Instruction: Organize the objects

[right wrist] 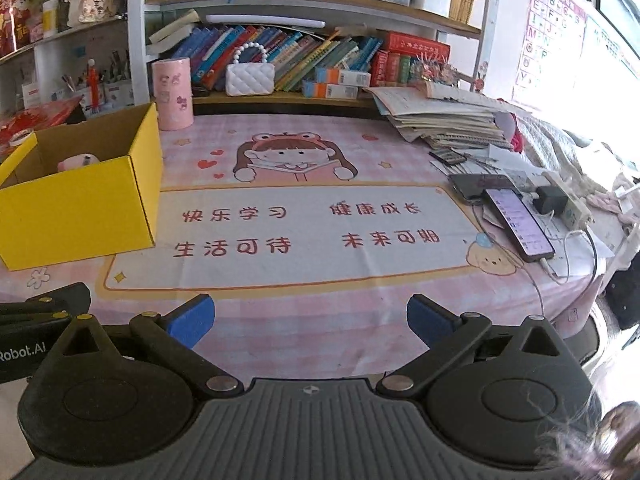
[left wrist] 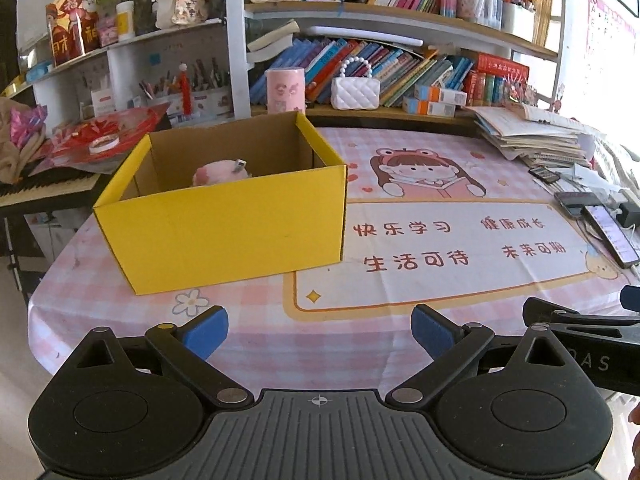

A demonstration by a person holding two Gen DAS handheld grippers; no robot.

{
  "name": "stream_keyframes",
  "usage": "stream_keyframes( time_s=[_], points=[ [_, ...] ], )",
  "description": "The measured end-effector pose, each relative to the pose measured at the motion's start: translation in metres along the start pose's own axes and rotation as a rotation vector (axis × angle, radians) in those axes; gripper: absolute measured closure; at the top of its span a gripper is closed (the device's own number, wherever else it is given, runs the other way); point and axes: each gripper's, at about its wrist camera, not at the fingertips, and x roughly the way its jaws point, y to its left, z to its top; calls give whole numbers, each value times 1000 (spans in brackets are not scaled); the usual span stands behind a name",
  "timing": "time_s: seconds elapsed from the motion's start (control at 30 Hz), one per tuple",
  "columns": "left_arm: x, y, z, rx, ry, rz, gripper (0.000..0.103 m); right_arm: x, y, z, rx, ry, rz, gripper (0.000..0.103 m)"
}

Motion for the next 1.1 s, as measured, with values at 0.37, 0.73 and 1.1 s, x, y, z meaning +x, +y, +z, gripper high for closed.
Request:
stream_keyframes(
  time_s=[0.37,0.73,1.1],
  points=[
    [2,-3,2,-2,22,17,4,2,-2,0,0,17,-16,0],
    [1,-7,2,12,19,32,4,3,-2,-2,4,24,-15,0],
    [-1,-10,3,11,24,59,2,3,-4,-1,4,24,-15,0]
  ],
)
